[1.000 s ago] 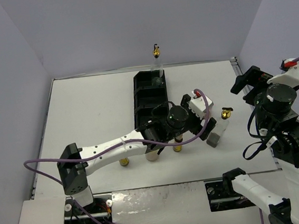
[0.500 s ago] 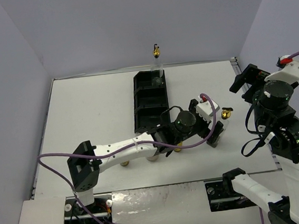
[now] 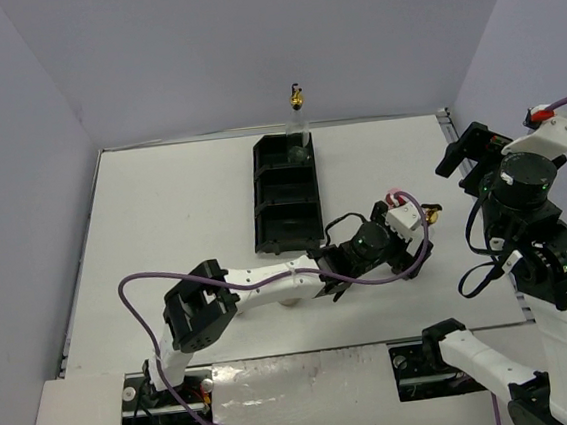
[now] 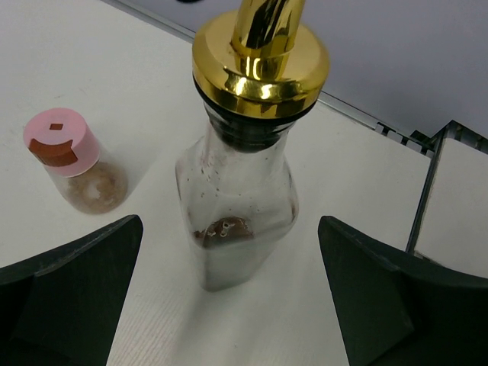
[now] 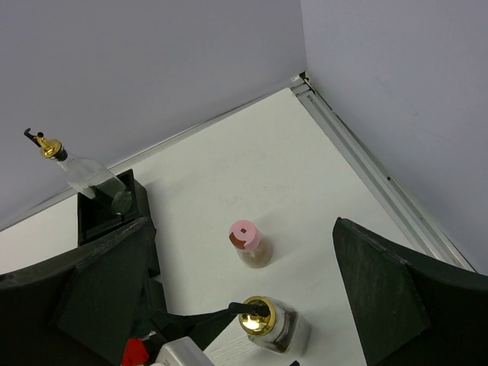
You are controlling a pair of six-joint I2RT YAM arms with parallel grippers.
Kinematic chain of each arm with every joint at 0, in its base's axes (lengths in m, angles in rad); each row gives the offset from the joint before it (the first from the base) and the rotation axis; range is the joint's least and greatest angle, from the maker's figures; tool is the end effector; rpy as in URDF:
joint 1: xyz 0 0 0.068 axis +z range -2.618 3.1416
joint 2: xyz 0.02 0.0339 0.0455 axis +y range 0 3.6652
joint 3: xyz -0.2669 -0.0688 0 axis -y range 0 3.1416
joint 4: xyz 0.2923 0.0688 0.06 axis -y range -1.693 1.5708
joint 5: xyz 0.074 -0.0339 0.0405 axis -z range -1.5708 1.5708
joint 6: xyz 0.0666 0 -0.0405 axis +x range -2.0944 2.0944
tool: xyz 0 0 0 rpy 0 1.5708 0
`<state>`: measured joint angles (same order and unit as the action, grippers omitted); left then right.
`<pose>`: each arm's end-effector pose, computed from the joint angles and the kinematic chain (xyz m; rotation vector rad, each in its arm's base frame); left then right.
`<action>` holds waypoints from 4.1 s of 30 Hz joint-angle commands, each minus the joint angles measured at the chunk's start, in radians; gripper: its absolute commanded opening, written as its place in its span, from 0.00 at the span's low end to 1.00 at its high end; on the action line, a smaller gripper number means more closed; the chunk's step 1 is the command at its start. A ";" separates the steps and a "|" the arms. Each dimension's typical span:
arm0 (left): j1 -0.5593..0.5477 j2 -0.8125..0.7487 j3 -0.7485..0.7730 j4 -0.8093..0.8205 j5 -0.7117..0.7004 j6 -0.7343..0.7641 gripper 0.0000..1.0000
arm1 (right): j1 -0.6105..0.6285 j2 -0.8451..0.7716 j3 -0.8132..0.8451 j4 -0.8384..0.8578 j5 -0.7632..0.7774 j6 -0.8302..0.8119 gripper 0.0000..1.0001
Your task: Organize the condiment bottles
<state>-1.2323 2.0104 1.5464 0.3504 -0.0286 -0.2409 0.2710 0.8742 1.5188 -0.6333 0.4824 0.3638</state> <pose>0.1883 -0.5290 0.2619 0.8378 1.5978 -1.0623 0.1811 0.0182 0.5433 0.4470 1.4968 0.1242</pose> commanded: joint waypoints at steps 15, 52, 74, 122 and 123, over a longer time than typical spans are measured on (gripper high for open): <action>-0.015 0.075 0.120 0.256 -0.063 -0.013 0.97 | 0.008 0.002 0.014 0.025 -0.008 -0.034 1.00; -0.030 0.223 0.242 0.274 -0.136 0.026 0.27 | 0.008 -0.027 -0.019 0.017 -0.001 -0.075 1.00; -0.061 -0.058 0.234 0.151 -0.102 0.219 0.00 | 0.008 -0.007 0.026 0.017 0.040 -0.062 1.00; 0.794 -0.053 0.620 -0.226 0.285 0.124 0.00 | 0.008 0.056 -0.080 0.159 -0.005 -0.072 1.00; 0.801 -0.038 0.634 -0.223 0.291 0.124 0.00 | 0.008 0.055 -0.088 0.167 -0.004 -0.076 1.00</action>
<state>-0.4563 1.9500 2.0449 -0.0358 0.1685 -0.0928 0.2710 0.9174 1.4538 -0.5791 0.4776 0.3104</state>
